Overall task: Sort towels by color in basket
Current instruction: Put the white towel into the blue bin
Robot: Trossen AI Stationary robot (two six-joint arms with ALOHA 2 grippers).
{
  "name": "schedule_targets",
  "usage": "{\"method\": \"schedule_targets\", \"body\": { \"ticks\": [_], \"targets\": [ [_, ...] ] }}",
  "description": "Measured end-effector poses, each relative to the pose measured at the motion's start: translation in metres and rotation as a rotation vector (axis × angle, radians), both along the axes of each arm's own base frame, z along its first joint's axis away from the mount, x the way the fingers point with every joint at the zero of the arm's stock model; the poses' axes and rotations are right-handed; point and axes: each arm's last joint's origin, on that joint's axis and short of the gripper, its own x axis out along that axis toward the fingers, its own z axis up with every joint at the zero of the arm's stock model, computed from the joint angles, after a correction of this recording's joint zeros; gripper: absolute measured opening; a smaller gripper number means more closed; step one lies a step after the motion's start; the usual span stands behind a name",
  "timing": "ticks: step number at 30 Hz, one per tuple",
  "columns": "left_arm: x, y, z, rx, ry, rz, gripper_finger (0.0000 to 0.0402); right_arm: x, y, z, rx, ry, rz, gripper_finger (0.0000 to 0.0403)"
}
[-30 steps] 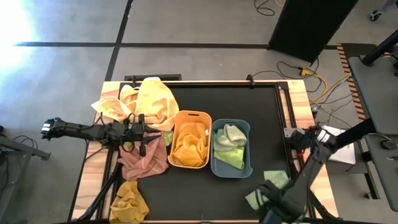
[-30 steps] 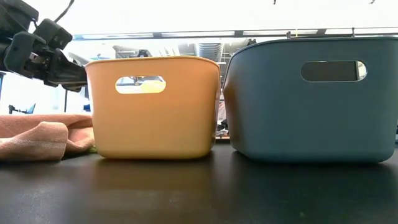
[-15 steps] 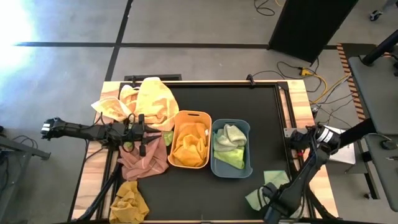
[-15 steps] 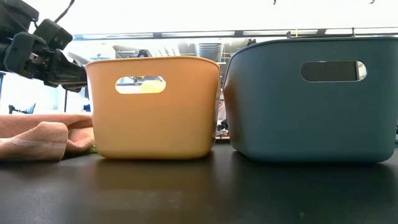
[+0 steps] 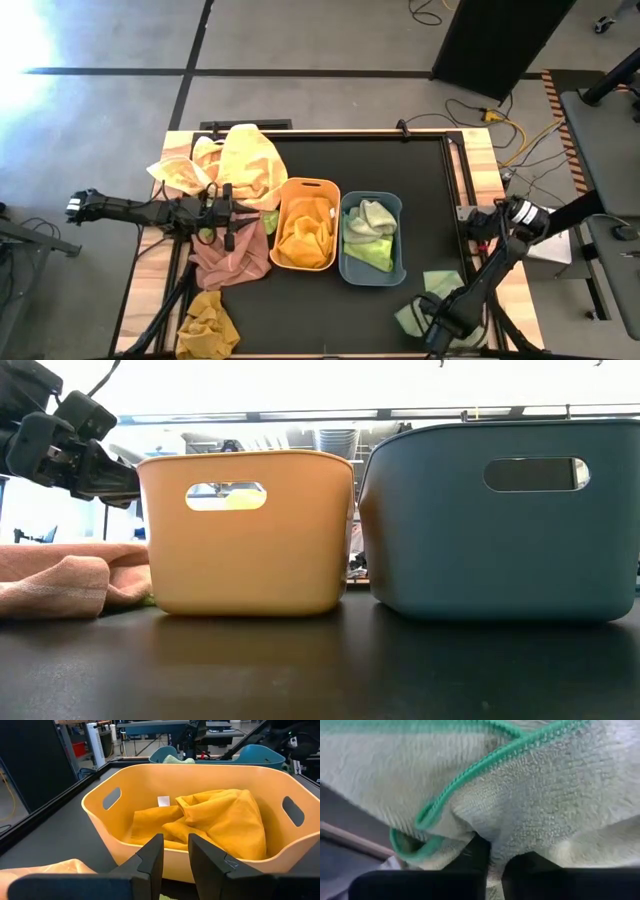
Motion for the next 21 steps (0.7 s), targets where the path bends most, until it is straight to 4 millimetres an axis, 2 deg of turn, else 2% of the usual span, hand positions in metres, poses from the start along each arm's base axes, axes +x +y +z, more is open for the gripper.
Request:
{"method": "schedule_targets", "body": {
  "ticks": [3,5,7,10,13,15,21],
  "targets": [
    [0.000,0.000,0.000,0.000,0.000,0.000,0.0075,-0.006,-0.014,0.019,-0.093,0.021,0.002,0.0014],
    [0.000,0.000,0.000,0.000,-0.001,0.000,0.0075,-0.012,-0.028,0.049,-0.224,0.017,-0.010,0.0011],
    [0.000,0.000,0.000,0.000,0.000,0.000,0.0075,-0.018,-0.043,0.085,-0.370,-0.063,-0.021,0.0011],
    [0.000,0.000,0.000,0.000,0.002,0.000,0.0075,-0.022,-0.063,0.130,-0.520,-0.308,-0.068,0.0011],
    [0.000,0.000,0.000,0.000,0.002,0.000,0.0075,-0.023,-0.085,0.160,-0.581,-0.720,-0.077,0.0010],
    [0.000,0.000,0.000,0.000,0.003,0.000,0.0075,-0.023,-0.100,0.176,-0.660,-0.935,-0.093,0.0010],
    [0.000,0.000,0.000,0.000,0.004,0.000,0.0075,-0.020,-0.130,0.211,-0.861,-1.247,-0.046,0.0010]
  ]
}}
